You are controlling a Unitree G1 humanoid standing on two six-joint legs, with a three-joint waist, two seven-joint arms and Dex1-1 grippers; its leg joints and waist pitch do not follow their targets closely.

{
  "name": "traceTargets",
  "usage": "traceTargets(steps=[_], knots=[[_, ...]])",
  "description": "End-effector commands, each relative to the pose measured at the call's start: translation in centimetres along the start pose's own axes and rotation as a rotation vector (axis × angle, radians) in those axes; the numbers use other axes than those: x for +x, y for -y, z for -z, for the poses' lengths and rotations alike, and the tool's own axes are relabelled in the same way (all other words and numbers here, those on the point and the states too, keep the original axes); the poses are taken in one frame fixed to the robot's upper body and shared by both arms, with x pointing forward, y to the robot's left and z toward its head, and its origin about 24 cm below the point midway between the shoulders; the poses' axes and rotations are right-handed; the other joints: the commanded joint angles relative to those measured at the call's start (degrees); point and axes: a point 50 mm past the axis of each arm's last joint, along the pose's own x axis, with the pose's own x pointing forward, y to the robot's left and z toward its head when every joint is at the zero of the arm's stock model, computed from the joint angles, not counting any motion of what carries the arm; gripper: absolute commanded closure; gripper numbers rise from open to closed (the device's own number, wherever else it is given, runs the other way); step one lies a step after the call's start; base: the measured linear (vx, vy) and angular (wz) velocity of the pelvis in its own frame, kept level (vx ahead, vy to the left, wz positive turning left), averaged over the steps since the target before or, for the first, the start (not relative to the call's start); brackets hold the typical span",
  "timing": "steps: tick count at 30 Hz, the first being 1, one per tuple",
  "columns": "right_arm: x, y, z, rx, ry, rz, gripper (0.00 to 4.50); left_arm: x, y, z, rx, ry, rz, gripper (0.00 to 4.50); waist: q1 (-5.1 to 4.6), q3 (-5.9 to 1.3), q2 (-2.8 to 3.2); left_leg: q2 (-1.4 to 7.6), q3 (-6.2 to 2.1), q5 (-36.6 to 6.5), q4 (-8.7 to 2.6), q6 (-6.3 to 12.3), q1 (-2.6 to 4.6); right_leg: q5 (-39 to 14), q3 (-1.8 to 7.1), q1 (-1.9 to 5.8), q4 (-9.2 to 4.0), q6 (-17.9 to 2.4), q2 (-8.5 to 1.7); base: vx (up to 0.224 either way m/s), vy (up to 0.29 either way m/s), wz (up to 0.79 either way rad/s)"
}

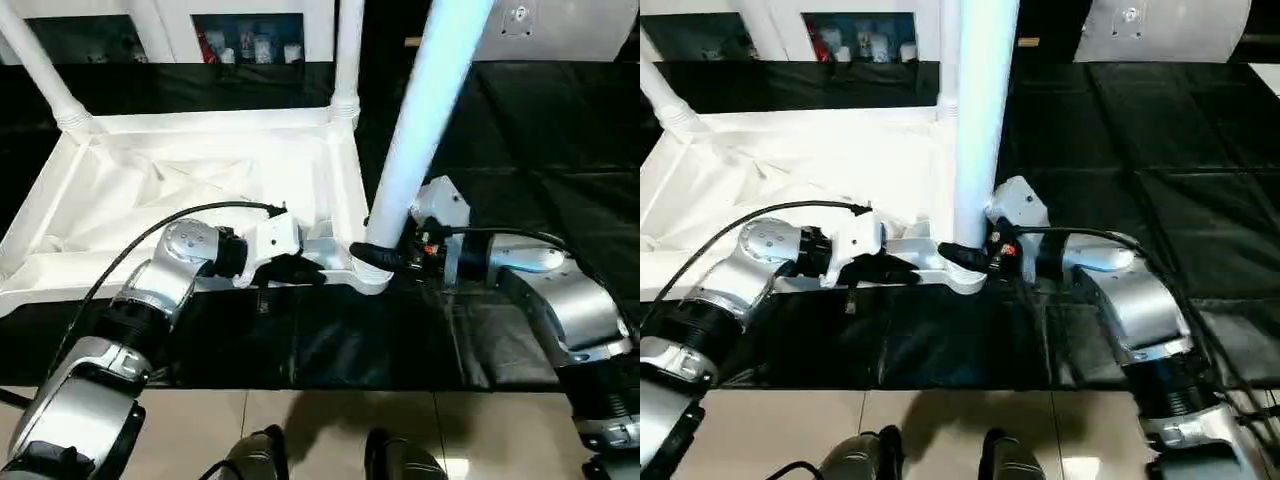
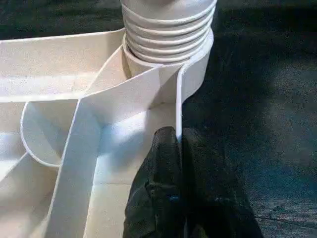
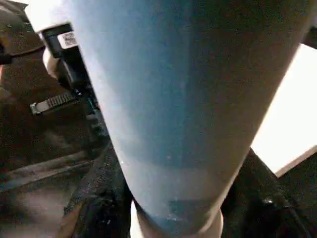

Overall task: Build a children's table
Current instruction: Insert table leg to table base

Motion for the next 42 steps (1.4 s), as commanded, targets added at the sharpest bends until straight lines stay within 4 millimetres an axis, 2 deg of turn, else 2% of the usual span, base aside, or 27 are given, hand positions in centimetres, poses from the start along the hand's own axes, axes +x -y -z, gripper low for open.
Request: traceTargets(steps=[1, 2, 4, 5, 6, 7, 8, 9, 10, 11, 12, 13, 14, 15, 16, 18, 21, 23, 24, 28, 32, 34, 42], knots=[[1.6, -2.2, 3.9, 0.147, -0.108, -0.088, 2.61, -3.1, -2.2, -0.3, -0.029, -0.011, -0.232, 4.5, -0.26, -2.81, -0.21, 4.32, -2.43, -21.15, -4.39, 1.17, 1.67, -36.48, 3.46, 1.37, -5.24, -7.25, -6.47, 0.0, 0.0, 0.0], [1.7, -2.1, 3.9, 0.148, -0.105, -0.071, 2.61, -3.3, -2.1, -0.2, -0.036, -0.011, -0.243, 4.5, -0.34, -2.78, -0.21, 4.39, -2.51, -21.14, -4.42, 0.9, 1.58, -36.58, 3.45, 1.46, -5.16, -7.34, -6.55, 0.0, 0.0, 0.0], [1.9, -1.6, 3.8, 0.146, -0.099, -0.014, 2.61, -3.9, -1.7, 0.1, -0.068, -0.015, -0.288, 4.5, -0.79, -2.72, -0.16, 4.5, -2.85, -21.31, -4.66, 0.23, 0.93, -36.34, 3.33, 1.74, -4.7, -7.45, -6.63, 0.0, 0.0, 0.0], [2.2, -1.3, 3.6, 0.155, -0.084, 0.028, 2.61, -4.7, -0.8, 0.4, -0.125, -0.022, -0.345, 4.5, -1.11, -2.69, -0.66, 4.4, -2.75, -21.74, -4.67, 0.29, 1.08, -36.93, 3.32, 1.57, -4.92, -6.98, -6.42, 0.0, 0.0, 0.0], [2.3, -1.2, 3.6, 0.159, -0.08, 0.044, 2.61, -4.9, -0.2, 0.5, -0.142, -0.027, -0.359, 4.5, -1.62, -2.44, -0.24, 4.49, -2.88, -21.57, -4.75, 0.29, 0.74, -36.49, 3.41, 1.51, -4.7, -7.56, -6.46, 0.0, 0.0, 0.0], [2.3, -1.2, 3.6, 0.159, -0.08, 0.044, 2.61, -4.9, -0.2, 0.5, -0.142, -0.027, -0.359, 4.5, -1.82, -2.33, -0.15, 4.4, -2.9, -22.44, -4.74, 0.3, 0.83, -37.6, 3.33, 1.38, -4.83, -7.06, -6.34, 0.0, 0.0, 0.0], [2.4, -1.1, 3.5, 0.166, -0.074, 0.058, 2.61, -5.0, 0.6, 0.5, -0.154, -0.034, -0.367, 4.5, -2.01, -2.34, -0.37, 4.53, -2.93, -22.78, -4.78, 0.01, 0.87, -37.41, 3.42, 1.35, -4.7, -7.15, -6.39, 0.0, 0.0, 0.0], [2.5, -1.1, 3.5, 0.173, -0.071, 0.067, 2.61, -5.0, 1.3, 0.5, -0.16, -0.039, -0.366, 4.5, -2.33, -2.16, -0.24, 4.32, -2.87, -23.25, -4.82, 0.34, 0.87, -37.66, 3.39, 1.17, -4.96, -6.67, -6.06, 0.0, 0.0, 0.0], [2.7, -0.8, 3.4, 0.182, -0.068, 0.094, 2.61, -4.6, 2.4, 0.0, -0.171, -0.033, -0.352, 4.5, -2.66, -2.35, -0.34, 4.7, -2.94, -22.72, -4.82, -0.12, 0.97, -34.79, 3.67, 1.27, -4.38, -7.85, -6.28, 0.0, 0.0, 0.0], [2.9, -0.7, 3.4, 0.193, -0.064, 0.113, 2.61, -4.1, 3.4, -0.5, -0.175, -0.022, -0.331, 4.5, -3.01, -2.07, -0.48, 4.66, -2.99, -22.28, -4.99, 0.18, 0.48, -33.81, 3.6, 1.38, -4.31, -8.22, -6.1, 0.0, 0.0, 0.0], [3.1, -0.5, 3.4, 0.201, -0.061, 0.129, 2.61, -3.8, 4.2, -1.0, -0.18, -0.012, -0.314, 4.5, -3.4, -2.31, -0.37, 4.77, -3.01, -21.04, -5.03, 0.34, 0.23, -30.45, 3.63, 1.78, -3.86, -9.22, -6.02, 0.0, 0.0, 0.0], [3.3, -0.4, 3.4, 0.211, -0.057, 0.144, 2.61, -3.3, 4.8, -1.5, -0.181, -0.002, -0.295, 4.5, -3.62, -2.29, -0.43, 4.47, -2.56, -20.25, -4.79, 1.09, 0.53, -28.29, 3.67, 1.38, -4.02, -9.55, -5.5, 0.056, 0.004, -0.04], [3.6, -0.3, 3.3, 0.221, -0.052, 0.159, 2.62, -2.6, 5.4, -2.3, -0.182, 0.011, -0.274, 4.5, -3.77, -2.58, -0.6, 4.56, -2.4, -18.96, -4.57, 1.19, 0.67, -25.76, 3.91, 1.54, -3.66, -10.48, -5.67, 0.056, 0.004, -0.04], [3.9, -0.3, 3.3, 0.226, -0.051, 0.168, 2.62, -2.0, 5.8, -3.1, -0.181, 0.022, -0.263, 4.5, -3.74, -2.46, -0.3, 4.33, -2.19, -16.67, -4.41, 2.1, 0.37, -22.86, 3.87, 1.71, -3.56, -11.49, -5.52, 0.054, -0.01, 0.01], [4.0, -0.3, 3.3, 0.226, -0.052, 0.168, 2.62, -1.8, 5.8, -3.4, -0.179, 0.024, -0.265, 4.5, -3.68, -2.6, -0.43, 4.27, -1.89, -14.82, -4.16, 2.81, 0.64, -20.18, 3.91, 1.67, -3.52, -12.26, -5.33, 0.051, -0.02, 0.02], [4.0, -0.3, 3.3, 0.224, -0.054, 0.17, 2.62, -1.7, 5.8, -3.9, -0.18, 0.028, -0.268, 4.5, -3.54, -2.79, -0.57, 4.01, -1.62, -11.84, -3.84, 3.97, 0.42, -16.29, 3.86, 2.06, -3.1, -13.28, -5.22, 0.025, -0.01, 0.01], [4.2, -0.3, 3.1, 0.22, -0.053, 0.171, 2.62, -1.4, 5.9, -5.0, -0.191, 0.034, -0.28, 4.5, -3.1, -2.89, -0.36, 3.91, -1.53, -8.16, -3.51, 5.59, 0.25, -11.28, 3.65, 2.36, -2.63, -14.58, -5.1, 0.0, 0.0, 0.0], [4.2, -0.4, 3.0, 0.219, -0.049, 0.16, 2.62, -1.6, 5.7, -4.8, -0.197, 0.019, -0.302, 4.5, -3.03, -2.75, -0.35, 3.94, -1.48, -8.84, -3.53, 5.78, 0.31, -12.1, 3.5, 2.36, -2.77, -14.54, -4.96, 0.0, 0.0, 0.0], [4.2, -0.4, 3.0, 0.219, -0.048, 0.151, 2.62, -1.7, 5.5, -4.5, -0.198, 0.0, -0.319, 4.5, -2.99, -2.6, -0.09, 3.95, -1.53, -10.22, -3.59, 5.4, 0.44, -14.15, 3.43, 2.29, -2.97, -14.05, -4.9, 0.0, 0.0, 0.0], [4.1, -0.9, 3.2, 0.211, -0.057, 0.115, 2.62, -2.3, 5.0, -3.5, -0.213, -0.058, -0.356, 4.5, -2.76, -2.34, 0.08, 4.02, -1.64, -13.22, -3.83, 3.83, 0.76, -19.08, 3.47, 2.06, -3.44, -12.23, -4.88, 0.0, 0.0, 0.0], [4.1, -1.5, 3.6, 0.205, -0.079, 0.084, 2.62, -2.5, 4.8, -3.2, -0.224, -0.104, -0.368, 4.5, -2.61, -2.51, 0.12, 4.04, -1.65, -12.58, -3.78, 3.49, 0.85, -17.38, 3.48, 2.08, -3.19, -12.31, -4.8, 0.0, 0.0, 0.0], [4.2, -1.5, 3.8, 0.208, -0.086, 0.085, 2.62, -2.5, 4.8, -3.0, -0.233, -0.113, -0.371, 4.5, -2.6, -2.6, 0.13, 3.97, -1.62, -11.67, -3.67, 3.75, 0.72, -15.6, 3.48, 2.23, -3.04, -12.99, -4.86, 0.0, 0.0, 0.0], [4.2, -1.6, 4.1, 0.234, -0.096, 0.07, 2.62, -2.4, 4.6, -2.9, -0.227, -0.12, -0.372, 4.5, -2.64, -2.61, -0.16, 3.89, -1.57, -11.73, -3.6, 3.91, 0.77, -17.07, 3.49, 2.27, -3.17, -12.61, -4.88, 0.0, 0.0, 0.0]])
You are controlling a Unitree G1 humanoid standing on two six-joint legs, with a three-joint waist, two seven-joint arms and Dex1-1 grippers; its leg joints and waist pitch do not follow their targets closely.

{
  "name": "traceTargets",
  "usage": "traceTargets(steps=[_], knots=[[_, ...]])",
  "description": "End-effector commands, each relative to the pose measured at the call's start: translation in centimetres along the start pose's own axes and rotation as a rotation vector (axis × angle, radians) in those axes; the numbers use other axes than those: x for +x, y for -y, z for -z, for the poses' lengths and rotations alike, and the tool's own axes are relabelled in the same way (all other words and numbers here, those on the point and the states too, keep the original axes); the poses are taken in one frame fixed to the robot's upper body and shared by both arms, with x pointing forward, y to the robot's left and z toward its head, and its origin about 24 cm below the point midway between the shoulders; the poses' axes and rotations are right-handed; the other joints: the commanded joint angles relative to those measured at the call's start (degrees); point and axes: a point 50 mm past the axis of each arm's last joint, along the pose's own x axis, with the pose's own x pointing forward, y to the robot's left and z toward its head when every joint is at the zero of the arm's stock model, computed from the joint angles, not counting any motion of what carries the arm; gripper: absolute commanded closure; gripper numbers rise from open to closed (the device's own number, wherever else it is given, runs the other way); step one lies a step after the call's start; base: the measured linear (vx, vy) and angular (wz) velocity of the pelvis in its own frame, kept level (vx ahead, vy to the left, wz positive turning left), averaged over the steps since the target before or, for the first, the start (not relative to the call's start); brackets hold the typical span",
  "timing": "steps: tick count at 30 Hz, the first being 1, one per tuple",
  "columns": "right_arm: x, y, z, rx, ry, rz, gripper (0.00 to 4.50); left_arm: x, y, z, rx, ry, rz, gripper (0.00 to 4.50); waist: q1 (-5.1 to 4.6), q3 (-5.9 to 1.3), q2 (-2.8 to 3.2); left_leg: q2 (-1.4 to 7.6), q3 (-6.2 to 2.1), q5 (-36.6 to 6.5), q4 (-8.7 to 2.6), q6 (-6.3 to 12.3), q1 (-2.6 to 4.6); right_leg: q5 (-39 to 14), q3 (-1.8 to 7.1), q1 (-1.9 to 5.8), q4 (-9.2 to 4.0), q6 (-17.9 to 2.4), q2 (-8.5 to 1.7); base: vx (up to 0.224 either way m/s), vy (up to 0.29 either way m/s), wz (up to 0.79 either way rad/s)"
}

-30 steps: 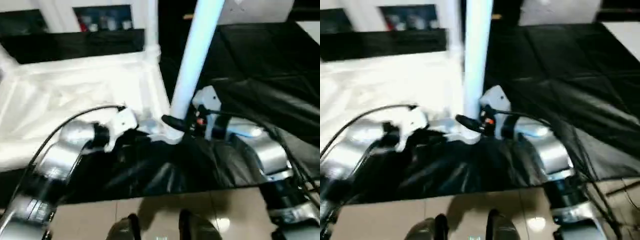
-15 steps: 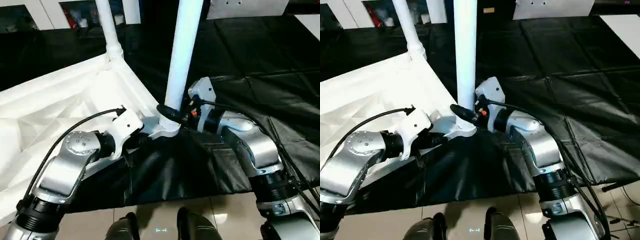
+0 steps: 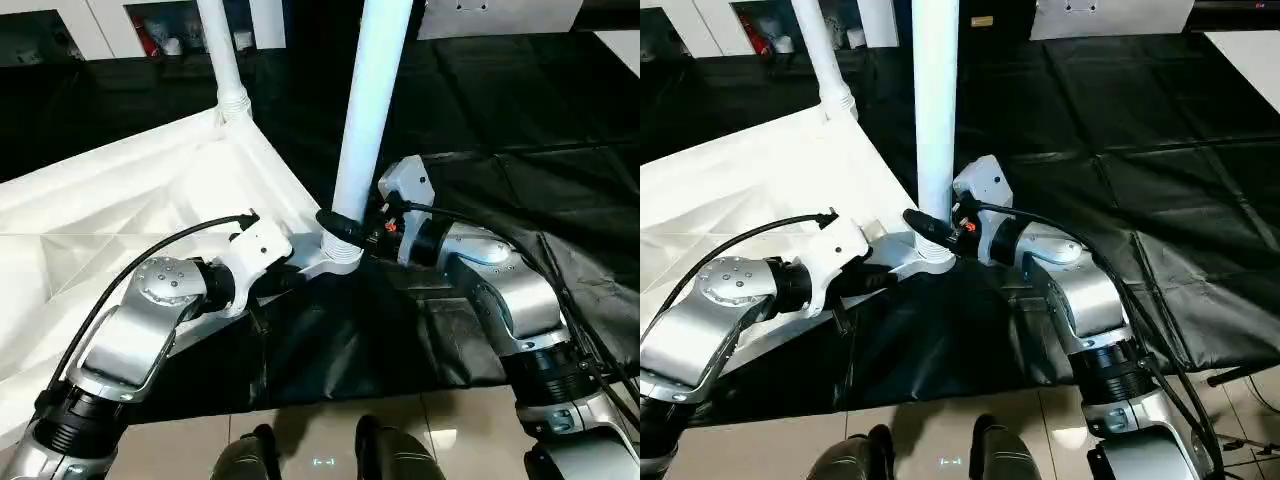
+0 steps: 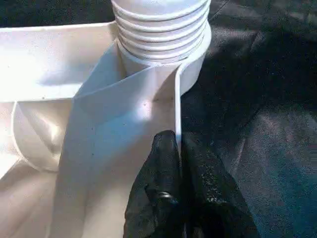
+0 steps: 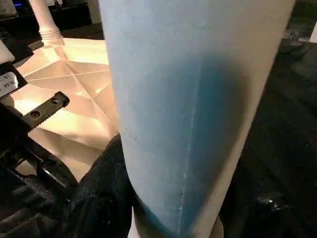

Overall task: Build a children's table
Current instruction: Insert table leg to table base, then rotate leg to tighten

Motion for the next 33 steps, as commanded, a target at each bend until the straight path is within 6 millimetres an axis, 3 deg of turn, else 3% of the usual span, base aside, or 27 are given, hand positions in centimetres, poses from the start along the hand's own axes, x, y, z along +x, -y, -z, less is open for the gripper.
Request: traceTargets(steps=[1, 4, 11, 20, 23, 33], knots=[[-0.2, -1.1, 5.3, 0.142, -0.225, -0.036, 2.27, -0.3, -0.5, -0.6, 0.032, 0.007, -0.026, 4.5, 0.46, -3.28, 0.5, 3.68, -1.6, -11.28, -3.28, 4.32, 0.89, -16.73, 3.48, 3.48, -3.56, -11.97, -5.2, 0.0, 0.0, 0.0], [-0.2, -1.1, 5.3, 0.137, -0.216, -0.034, 1.82, -0.3, -0.6, -0.6, 0.034, 0.015, -0.031, 4.5, 0.43, -3.3, 0.51, 3.66, -1.59, -11.27, -3.24, 4.49, 0.92, -16.71, 3.45, 3.48, -3.56, -12.11, -5.16, 0.0, 0.0, 0.0], [-0.6, -0.8, 5.3, 0.138, -0.196, -0.023, 1.24, -0.3, -1.3, -0.2, 0.06, 0.015, -0.064, 4.5, 0.64, -3.49, 0.53, 3.68, -1.54, -10.75, -3.15, 4.82, 0.95, -15.59, 3.4, 3.58, -3.45, -12.43, -5.16, 0.0, 0.0, 0.0], [-2.9, 0.4, 5.4, 0.081, -0.185, 0.023, 0.51, -0.4, -1.5, 0.5, 0.131, 0.009, 0.0, 4.5, 0.97, -3.51, 0.4, 3.45, -1.51, -11.02, -3.0, 5.28, 0.86, -18.07, 3.31, 3.49, -3.85, -11.07, -5.13, 0.0, 0.0, 0.0], [-4.0, 1.2, 4.8, 0.05, -0.165, 0.034, 0.18, -0.4, -1.7, 1.0, 0.157, 0.012, 0.04, 4.5, 1.28, -3.91, 0.37, 3.52, -1.41, -9.26, -2.83, 5.65, 0.92, -15.41, 3.39, 3.67, -3.46, -11.44, -5.02, 0.0, 0.0, 0.0], [-6.1, 2.1, 2.4, -0.037, -0.098, -0.149, 0.02, 0.0, -1.8, 1.5, 0.274, 0.042, 0.258, 4.5, 2.08, -4.1, 0.41, 3.73, -1.23, -7.89, -2.53, 7.89, 1.02, -11.51, 3.31, 3.74, -2.87, -13.61, -5.08, 0.0, 0.0, 0.0]])
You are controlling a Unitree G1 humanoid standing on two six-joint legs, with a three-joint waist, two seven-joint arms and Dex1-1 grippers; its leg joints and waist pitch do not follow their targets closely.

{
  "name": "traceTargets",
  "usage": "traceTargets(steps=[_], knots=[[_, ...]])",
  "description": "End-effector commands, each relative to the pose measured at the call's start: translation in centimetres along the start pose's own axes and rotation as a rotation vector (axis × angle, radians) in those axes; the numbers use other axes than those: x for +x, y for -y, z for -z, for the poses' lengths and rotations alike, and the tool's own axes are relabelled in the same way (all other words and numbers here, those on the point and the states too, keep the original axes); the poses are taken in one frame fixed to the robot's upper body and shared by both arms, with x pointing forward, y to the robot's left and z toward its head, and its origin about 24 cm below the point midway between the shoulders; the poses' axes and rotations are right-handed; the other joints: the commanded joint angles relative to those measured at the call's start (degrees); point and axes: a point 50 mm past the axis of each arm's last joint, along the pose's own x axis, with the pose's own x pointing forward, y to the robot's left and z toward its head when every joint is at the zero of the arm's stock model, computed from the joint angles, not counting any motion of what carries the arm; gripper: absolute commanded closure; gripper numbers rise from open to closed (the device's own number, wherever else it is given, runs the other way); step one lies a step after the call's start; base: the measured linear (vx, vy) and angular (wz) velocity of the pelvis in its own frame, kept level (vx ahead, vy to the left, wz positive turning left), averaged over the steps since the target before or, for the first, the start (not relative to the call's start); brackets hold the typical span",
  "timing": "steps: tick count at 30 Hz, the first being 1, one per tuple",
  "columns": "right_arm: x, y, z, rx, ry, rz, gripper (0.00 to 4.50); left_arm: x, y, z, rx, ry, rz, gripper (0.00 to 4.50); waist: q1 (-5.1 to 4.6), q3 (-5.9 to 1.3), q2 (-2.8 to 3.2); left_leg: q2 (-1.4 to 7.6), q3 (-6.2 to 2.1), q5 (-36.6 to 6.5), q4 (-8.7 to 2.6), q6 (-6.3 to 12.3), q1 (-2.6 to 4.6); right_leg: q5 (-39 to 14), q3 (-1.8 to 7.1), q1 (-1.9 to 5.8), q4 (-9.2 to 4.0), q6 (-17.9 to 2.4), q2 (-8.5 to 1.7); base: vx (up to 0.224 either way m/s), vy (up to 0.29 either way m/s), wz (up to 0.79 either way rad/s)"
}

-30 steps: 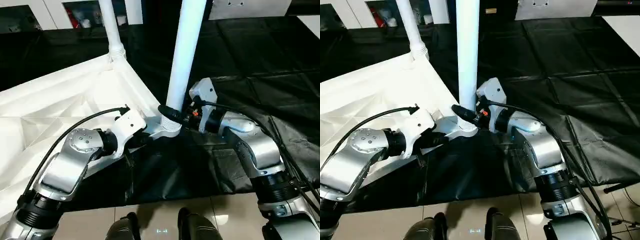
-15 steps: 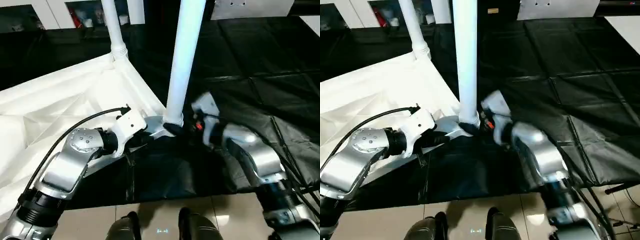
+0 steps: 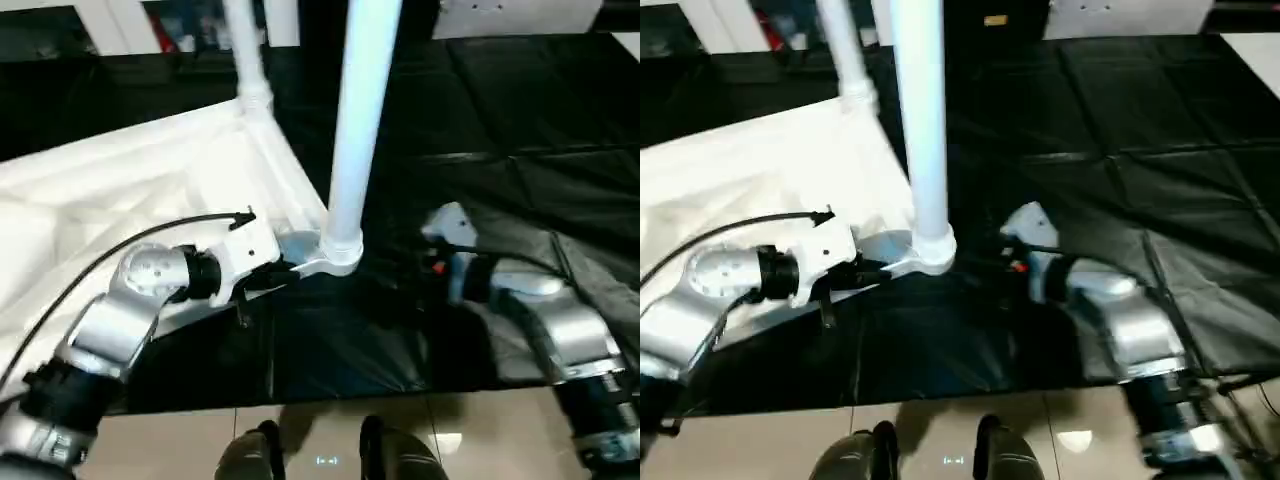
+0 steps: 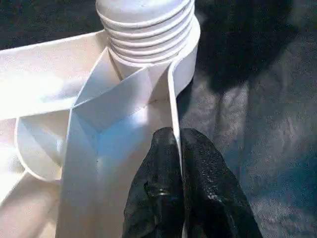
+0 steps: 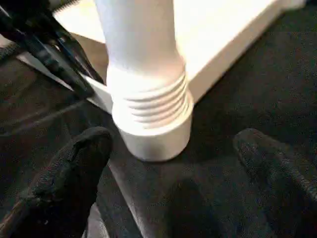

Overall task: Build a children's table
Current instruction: Rotate leg to tighten

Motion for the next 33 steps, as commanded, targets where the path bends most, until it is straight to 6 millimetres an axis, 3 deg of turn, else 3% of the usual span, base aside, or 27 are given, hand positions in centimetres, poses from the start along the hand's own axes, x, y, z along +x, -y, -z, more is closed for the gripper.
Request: traceTargets(steps=[1, 7, 13, 19, 27, 33], knots=[[0.0, -0.4, -0.8, -0.042, 0.024, -0.057, 0.02, 0.5, 0.8, 0.2, 0.042, -0.011, 0.104, 4.5, 0.07, -4.31, 0.07, 3.77, -1.23, -8.13, -2.77, 7.53, 1.19, -11.65, 3.37, 3.84, -2.95, -13.57, -5.11, 0.0, 0.0, 0.0], [0.4, -0.5, -1.2, -0.129, 0.007, -0.114, 0.02, 0.8, 1.0, -0.1, 0.094, -0.006, 0.197, 4.5, 0.86, -4.58, 0.07, 3.98, -1.16, -7.79, -2.65, 7.09, 1.34, -11.17, 3.43, 3.69, -2.7, -14.26, -5.21, 0.0, 0.0, 0.0], [1.1, -0.9, -1.1, -0.154, -0.005, -0.2, 0.02, 1.5, 1.1, -0.7, 0.14, 0.024, 0.279, 4.5, 1.23, -4.49, -0.11, 3.97, -1.16, -9.7, -2.66, 6.25, 1.3, -14.5, 3.51, 3.71, -2.86, -13.88, -5.38, 0.0, 0.0, 0.0], [1.5, -0.9, -1.2, -0.164, 0.001, -0.226, 0.56, 1.9, 1.2, -0.9, 0.155, 0.034, 0.301, 4.5, 1.38, -4.59, -0.25, 3.96, -1.25, -10.65, -2.56, 5.42, 1.23, -17.84, 3.55, 3.65, -3.0, -12.82, -5.5, 0.0, 0.0, 0.0], [1.8, -1.2, -1.3, -0.172, 0.016, -0.257, 1.36, 1.9, 1.2, -0.8, 0.165, 0.027, 0.313, 4.5, 1.55, -5.13, -0.28, 3.92, -1.19, -8.25, -2.26, 6.65, 1.04, -13.66, 3.49, 3.84, -2.48, -13.88, -5.37, 0.0, 0.0, 0.0], [1.8, -1.3, -1.0, -0.17, 0.011, -0.274, 1.73, 1.9, 1.1, -0.6, 0.16, 0.022, 0.305, 4.5, 1.71, -5.08, -0.28, 3.82, -1.17, -8.42, -2.23, 6.63, 1.03, -14.74, 3.43, 3.87, -2.59, -13.56, -5.34, 0.0, 0.0, 0.0]])
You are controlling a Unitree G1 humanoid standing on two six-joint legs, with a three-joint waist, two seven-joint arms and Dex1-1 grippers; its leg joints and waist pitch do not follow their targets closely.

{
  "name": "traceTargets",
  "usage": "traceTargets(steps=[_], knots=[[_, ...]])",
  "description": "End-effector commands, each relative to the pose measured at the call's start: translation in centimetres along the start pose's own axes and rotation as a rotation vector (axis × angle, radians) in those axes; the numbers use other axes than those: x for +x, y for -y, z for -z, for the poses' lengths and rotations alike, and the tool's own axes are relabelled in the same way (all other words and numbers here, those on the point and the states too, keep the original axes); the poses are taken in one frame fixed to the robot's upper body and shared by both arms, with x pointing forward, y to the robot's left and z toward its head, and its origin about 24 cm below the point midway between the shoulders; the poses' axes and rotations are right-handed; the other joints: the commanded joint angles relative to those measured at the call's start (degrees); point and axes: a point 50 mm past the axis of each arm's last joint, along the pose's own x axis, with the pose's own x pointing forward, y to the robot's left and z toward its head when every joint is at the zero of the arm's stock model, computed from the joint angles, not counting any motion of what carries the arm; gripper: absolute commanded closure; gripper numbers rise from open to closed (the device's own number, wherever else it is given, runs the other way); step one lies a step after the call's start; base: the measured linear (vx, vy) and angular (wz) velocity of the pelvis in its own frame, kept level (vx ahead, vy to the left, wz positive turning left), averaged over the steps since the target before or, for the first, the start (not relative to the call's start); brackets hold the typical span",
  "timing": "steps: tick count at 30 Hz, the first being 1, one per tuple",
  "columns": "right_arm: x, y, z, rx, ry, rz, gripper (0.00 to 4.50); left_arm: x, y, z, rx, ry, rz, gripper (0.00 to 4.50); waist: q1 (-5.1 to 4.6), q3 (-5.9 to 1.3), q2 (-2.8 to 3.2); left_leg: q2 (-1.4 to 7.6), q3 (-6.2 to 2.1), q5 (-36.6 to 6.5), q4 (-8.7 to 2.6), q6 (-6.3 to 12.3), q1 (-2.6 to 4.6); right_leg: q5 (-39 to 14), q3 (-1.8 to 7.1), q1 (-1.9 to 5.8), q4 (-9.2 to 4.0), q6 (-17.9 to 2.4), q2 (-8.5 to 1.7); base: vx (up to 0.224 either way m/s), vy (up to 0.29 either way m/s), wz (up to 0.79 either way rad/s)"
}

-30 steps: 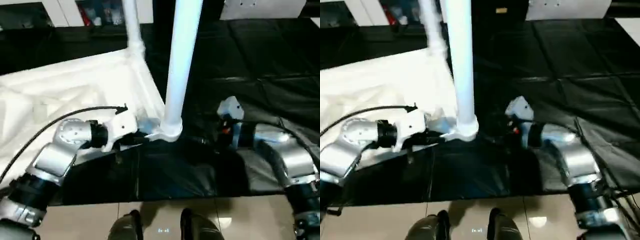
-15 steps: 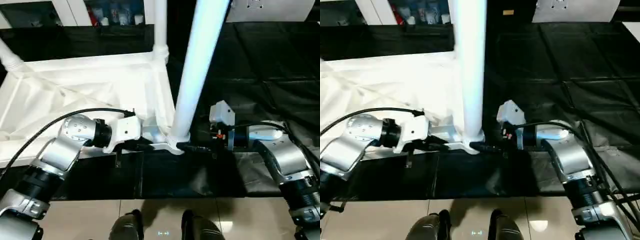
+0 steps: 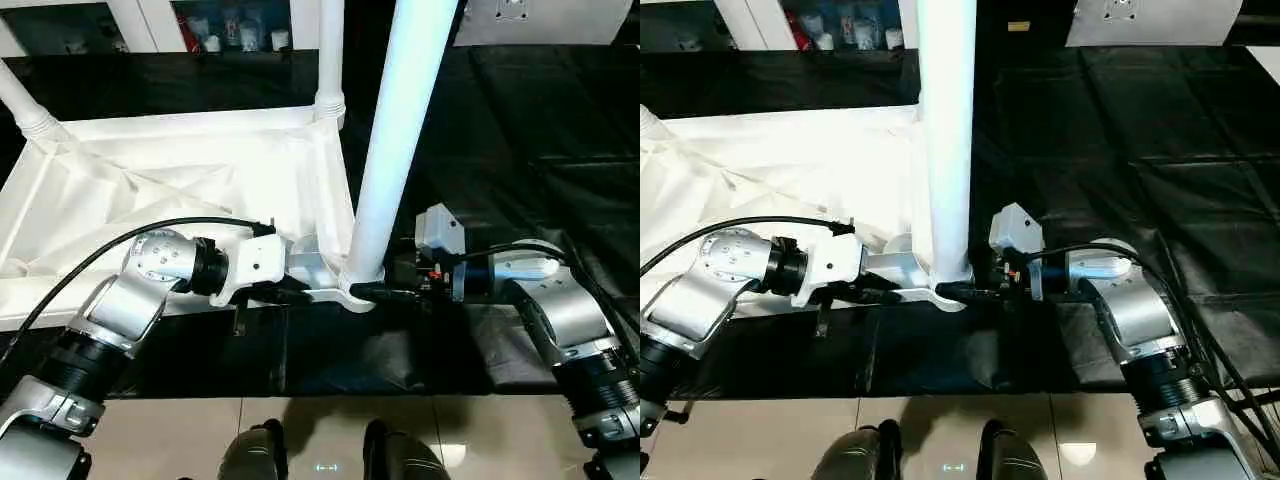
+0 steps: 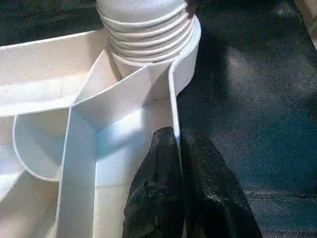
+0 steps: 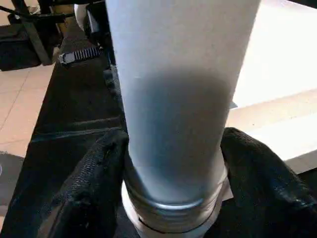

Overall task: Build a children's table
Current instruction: Rotate leg to tighten

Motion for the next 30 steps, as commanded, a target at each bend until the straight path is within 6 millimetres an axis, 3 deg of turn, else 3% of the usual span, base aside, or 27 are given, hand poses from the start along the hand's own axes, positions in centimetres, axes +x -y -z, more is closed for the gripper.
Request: traceTargets(steps=[1, 9, 12, 13, 14, 15, 17, 19, 20, 21, 22, 24, 25, 26, 30], knots=[[0.3, -0.1, -0.1, -0.01, -0.002, -0.023, 1.79, 0.9, 0.7, -0.1, 0.034, -0.009, 0.083, 4.5, -0.23, -5.05, -0.29, 3.84, -1.23, -8.71, -3.09, 6.49, 1.1, -15.25, 3.39, 3.89, -3.37, -13.37, -5.14, 0.0, 0.0, 0.0], [0.5, -0.7, 0.8, 0.055, -0.018, -0.003, 1.91, 0.9, 0.3, -0.2, -0.013, 0.016, 0.03, 4.5, -0.23, -4.88, -0.35, 3.88, -1.21, -8.72, -3.15, 6.34, 1.19, -15.19, 3.46, 3.82, -3.38, -13.28, -5.08, 0.0, 0.0, 0.0], [0.7, -0.9, 1.1, 0.107, -0.011, 0.026, 1.91, 1.0, 0.1, -0.3, -0.031, 0.027, 0.01, 4.5, -0.16, -4.72, -0.35, 3.81, -1.33, -10.48, -3.26, 5.71, 1.21, -18.92, 3.36, 3.83, -3.78, -12.55, -5.27, 0.0, 0.0, 0.0], [1.7, -1.1, 1.9, 0.214, 0.005, 0.162, 1.91, 1.1, -1.1, -1.0, -0.122, 0.07, -0.12, 4.5, -0.34, -4.17, -0.09, 3.86, -1.23, -11.22, -3.46, 5.16, 1.26, -20.58, 3.49, 3.47, -4.12, -12.06, -5.19, 0.0, 0.0, 0.0], [1.7, -1.1, 1.9, 0.214, 0.005, 0.162, 1.91, 1.1, -1.1, -1.0, -0.122, 0.07, -0.12, 4.5, -0.14, -4.1, 0.02, 3.94, -1.3, -11.7, -3.5, 4.67, 1.52, -21.76, 3.44, 3.2, -4.32, -11.76, -5.14, 0.0, 0.0, 0.0], [2.2, -1.2, 2.3, 0.255, 0.004, 0.227, 1.91, 1.2, -1.7, -1.4, -0.163, 0.088, -0.176, 4.5, -0.37, -4.18, -0.24, 3.76, -1.6, -13.11, -3.56, 3.72, 1.5, -24.25, 3.28, 3.5, -4.42, -11.28, -5.38, 0.0, 0.0, 0.0], [2.8, -1.2, 2.6, 0.291, 0.007, 0.288, 1.93, 1.4, -2.3, -1.8, -0.214, 0.107, -0.24, 4.5, -0.61, -4.04, -0.17, 3.71, -1.7, -14.03, -3.78, 2.75, 1.72, -26.07, 3.28, 3.22, -4.62, -10.17, -5.26, 0.0, 0.0, 0.0], [3.4, -1.2, 2.8, 0.322, 0.01, 0.342, 1.94, 1.7, -2.8, -2.3, -0.251, 0.128, -0.29, 4.5, -1.23, -3.87, -0.25, 3.48, -1.88, -15.27, -3.81, 1.95, 1.44, -28.3, 3.19, 3.34, -4.88, -9.39, -5.43, 0.0, 0.0, 0.0], [4.4, -0.8, 3.0, 0.383, 0.03, 0.438, 1.94, 2.4, -3.5, -3.2, -0.309, 0.154, -0.376, 4.5, -1.58, -3.85, -0.62, 3.37, -1.84, -14.79, -3.85, 2.08, 1.22, -28.63, 3.27, 3.53, -4.92, -8.67, -5.51, 0.0, 0.0, 0.0], [5.5, -0.3, 3.1, 0.454, 0.05, 0.554, 1.94, 3.4, -4.3, -4.2, -0.37, 0.179, -0.474, 4.5, -1.74, -3.75, -0.32, 3.49, -1.82, -14.77, -3.79, 1.98, 1.38, -28.54, 3.37, 3.16, -4.87, -9.08, -5.54, 0.0, 0.0, 0.0], [5.5, -0.3, 3.1, 0.454, 0.05, 0.554, 1.95, 3.4, -4.3, -4.2, -0.37, 0.179, -0.474, 4.5, -2.05, -3.86, -0.26, 3.36, -1.87, -15.34, -3.49, 1.67, 1.61, -29.25, 3.2, 2.9, -5.19, -9.43, -5.59, 0.0, 0.0, 0.0], [6.4, 0.3, 3.3, 0.5, 0.049, 0.659, 2.02, 4.2, -4.9, -5.0, -0.427, 0.191, -0.585, 4.5, -2.37, -4.05, -0.57, 3.07, -2.01, -12.63, -3.64, 2.3, 0.65, -26.57, 3.07, 3.69, -4.78, -8.8, -5.44, 0.0, 0.0, 0.0], [6.6, 0.4, 3.3, 0.509, 0.044, 0.687, 2.05, 4.4, -5.1, -5.2, -0.442, 0.191, -0.622, 4.5, -2.62, -4.01, -0.46, 3.14, -1.77, -12.54, -3.5, 2.9, 0.94, -25.16, 3.11, 3.27, -5.01, -9.07, -5.25, 0.0, 0.0, 0.0], [6.8, 0.8, 3.4, 0.535, 0.039, 0.749, 2.06, 5.0, -5.1, -5.8, -0.455, 0.191, -0.658, 4.5, -2.76, -4.2, -0.96, 3.07, -1.61, -12.13, -3.39, 3.2, 1.02, -24.35, 3.14, 3.33, -4.96, -9.3, -5.17, 0.0, 0.0, 0.0], [7.2, 1.3, 3.4, 0.559, 0.006, 0.852, 2.06, 6.0, -5.0, -7.0, -0.436, 0.176, -0.703, 4.5, -2.57, -4.61, -0.92, 2.85, -1.35, -7.46, -3.09, 5.87, 0.61, -17.05, 3.21, 3.7, -4.24, -10.45, -4.96, 0.0, 0.0, 0.0]])
